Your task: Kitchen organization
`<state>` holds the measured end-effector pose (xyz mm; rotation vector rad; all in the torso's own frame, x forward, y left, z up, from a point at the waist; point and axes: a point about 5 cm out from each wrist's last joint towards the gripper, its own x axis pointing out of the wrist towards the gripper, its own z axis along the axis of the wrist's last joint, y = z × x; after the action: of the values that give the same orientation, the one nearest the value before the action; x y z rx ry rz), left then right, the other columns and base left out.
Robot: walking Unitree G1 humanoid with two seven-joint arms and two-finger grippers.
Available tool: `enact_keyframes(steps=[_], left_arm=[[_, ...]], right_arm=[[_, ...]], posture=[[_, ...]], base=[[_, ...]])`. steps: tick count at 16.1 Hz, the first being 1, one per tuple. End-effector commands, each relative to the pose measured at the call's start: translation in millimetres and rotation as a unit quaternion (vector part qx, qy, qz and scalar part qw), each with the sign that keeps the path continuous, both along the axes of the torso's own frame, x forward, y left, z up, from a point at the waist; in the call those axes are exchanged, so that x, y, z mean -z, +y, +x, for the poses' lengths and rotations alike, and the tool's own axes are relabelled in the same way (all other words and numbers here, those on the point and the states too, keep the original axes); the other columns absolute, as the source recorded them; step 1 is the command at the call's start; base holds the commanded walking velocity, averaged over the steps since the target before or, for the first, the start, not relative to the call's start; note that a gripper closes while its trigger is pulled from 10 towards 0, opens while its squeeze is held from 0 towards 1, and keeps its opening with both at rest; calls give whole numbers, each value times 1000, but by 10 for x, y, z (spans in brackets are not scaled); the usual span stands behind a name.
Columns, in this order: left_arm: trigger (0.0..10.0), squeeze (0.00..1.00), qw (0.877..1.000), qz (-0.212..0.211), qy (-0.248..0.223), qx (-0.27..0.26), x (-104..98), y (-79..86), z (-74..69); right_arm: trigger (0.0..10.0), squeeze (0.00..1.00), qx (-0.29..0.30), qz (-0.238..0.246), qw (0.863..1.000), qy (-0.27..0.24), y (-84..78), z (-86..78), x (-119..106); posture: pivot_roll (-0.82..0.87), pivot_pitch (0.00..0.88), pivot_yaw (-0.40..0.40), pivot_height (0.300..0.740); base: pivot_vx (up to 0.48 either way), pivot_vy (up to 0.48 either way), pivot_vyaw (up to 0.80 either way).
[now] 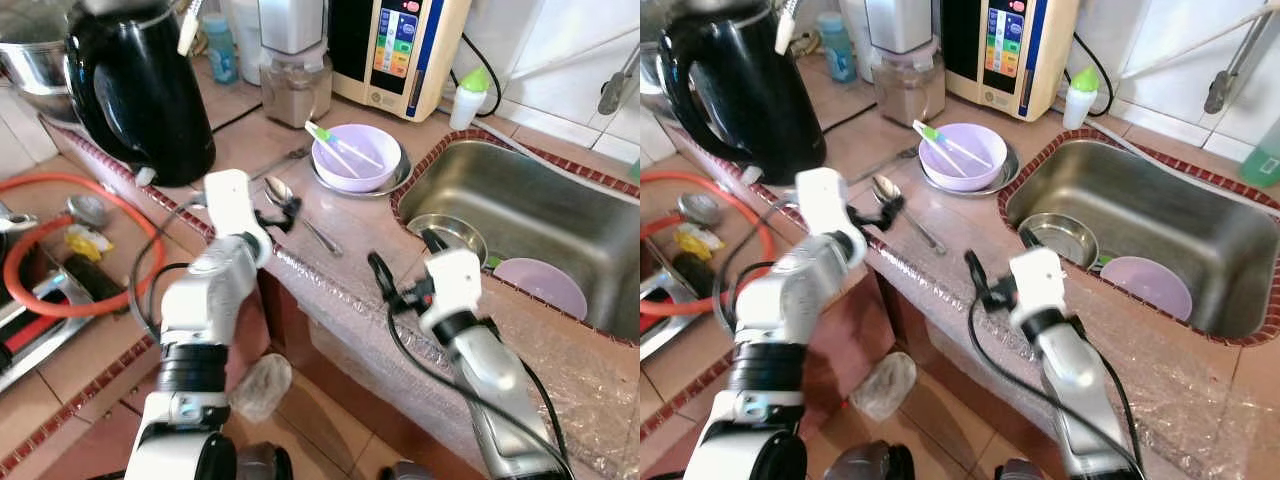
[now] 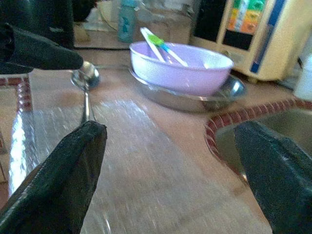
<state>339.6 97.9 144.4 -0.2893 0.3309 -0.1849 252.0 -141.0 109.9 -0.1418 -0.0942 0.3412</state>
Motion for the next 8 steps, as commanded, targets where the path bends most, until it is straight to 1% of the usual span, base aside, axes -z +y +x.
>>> enact_keyframes(steps=[1,4,5,6,7,8], left_arm=[[10000,0,1000,4,-4,9,-29,-63,45],[10000,0,1000,5,14,25,2,-169,142],[9451,0,999,23,24,31,38,-199,198],[7922,0,999,24,26,33,51,-206,218],[1725,0,998,36,30,34,87,-205,265],[1725,0,998,36,30,34,87,-205,265]], right_arm=[[10000,0,1,-3,1000,-14,-34,-21,-57],[10000,0,3,-6,1000,-10,-56,-77,-43],[10000,0,2,-5,1000,-9,-44,-84,-50],[10000,0,1,-4,1000,-9,-39,-88,-55],[10000,0,-1,-3,1000,-10,-21,-96,-67],[10000,0,-1,-3,1000,-10,-21,-96,-67]], posture=[[-95,10,77,740],[-111,12,84,740],[-116,13,87,740],[-118,15,89,740],[-125,19,94,740],[-125,19,94,740]], base=[[0,0,0],[0,0,0],[0,0,0],[0,0,0],[0,0,0],[0,0,0]])
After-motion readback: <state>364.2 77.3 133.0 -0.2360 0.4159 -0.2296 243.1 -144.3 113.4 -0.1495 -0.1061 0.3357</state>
